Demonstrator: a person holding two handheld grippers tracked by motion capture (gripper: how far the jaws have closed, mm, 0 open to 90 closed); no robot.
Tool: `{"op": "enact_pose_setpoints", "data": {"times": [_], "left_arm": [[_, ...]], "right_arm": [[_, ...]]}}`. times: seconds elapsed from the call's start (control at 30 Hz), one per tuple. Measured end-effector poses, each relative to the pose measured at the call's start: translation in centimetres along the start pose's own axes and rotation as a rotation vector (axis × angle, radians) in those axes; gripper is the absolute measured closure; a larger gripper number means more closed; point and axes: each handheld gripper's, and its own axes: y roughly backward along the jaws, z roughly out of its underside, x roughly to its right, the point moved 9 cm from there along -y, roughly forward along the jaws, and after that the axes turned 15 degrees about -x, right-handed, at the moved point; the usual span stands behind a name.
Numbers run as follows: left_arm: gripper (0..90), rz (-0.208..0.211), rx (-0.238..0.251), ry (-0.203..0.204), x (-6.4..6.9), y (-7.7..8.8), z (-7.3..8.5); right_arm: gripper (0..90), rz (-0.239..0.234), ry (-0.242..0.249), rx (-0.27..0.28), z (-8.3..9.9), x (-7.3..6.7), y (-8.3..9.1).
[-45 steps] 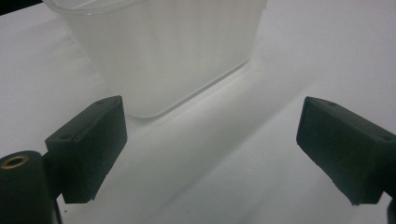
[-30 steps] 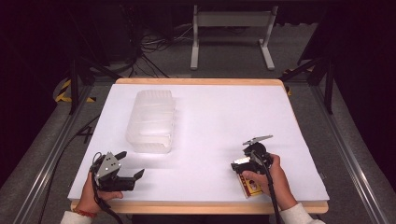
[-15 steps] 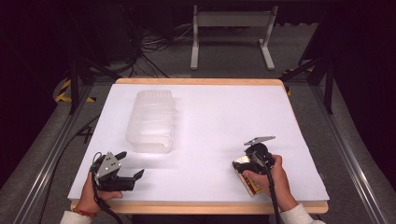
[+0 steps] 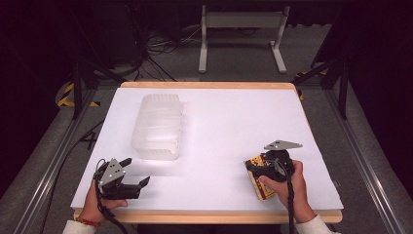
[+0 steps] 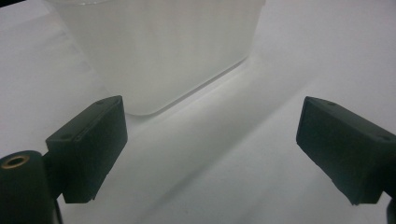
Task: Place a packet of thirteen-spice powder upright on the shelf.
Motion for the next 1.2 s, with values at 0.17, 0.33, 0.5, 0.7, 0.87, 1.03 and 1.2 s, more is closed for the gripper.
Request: {"op": "enact_pose_setpoints", "data": {"times": [0.17,0.33,0.5,0.7,0.87,1.03,1.2], "left_arm": [[9.5,-0.002,0.001,0.0,0.0,0.0,0.0],[9.6,0.002,0.001,0.004,0.0,0.1,0.0],[9.6,0.003,0.008,0.007,-0.1,0.1,-0.1],[9.9,0.006,0.021,0.02,-0.1,0.3,-0.2],[10.0,0.009,0.023,0.018,-0.1,0.3,-0.2],[10.1,0.014,0.03,0.017,-0.1,0.3,-0.3],[10.1,0.021,0.038,0.023,-0.2,0.3,-0.4]], "right_arm": [[33.0,-0.002,0.002,0.049,-0.5,-0.2,1.0],[33.1,0.007,0.01,0.108,-1.3,-0.5,1.9],[33.1,0.003,0.022,0.162,-2.2,-0.9,2.5],[33.1,0.0,0.035,0.208,-3.9,-1.9,2.4],[33.1,-0.016,0.052,0.244,-5.7,-3.3,1.8],[33.2,-0.037,0.075,0.288,-8.2,-5.0,1.1],[33.2,-0.079,0.092,0.361,-12.3,-7.2,0.2]]}}
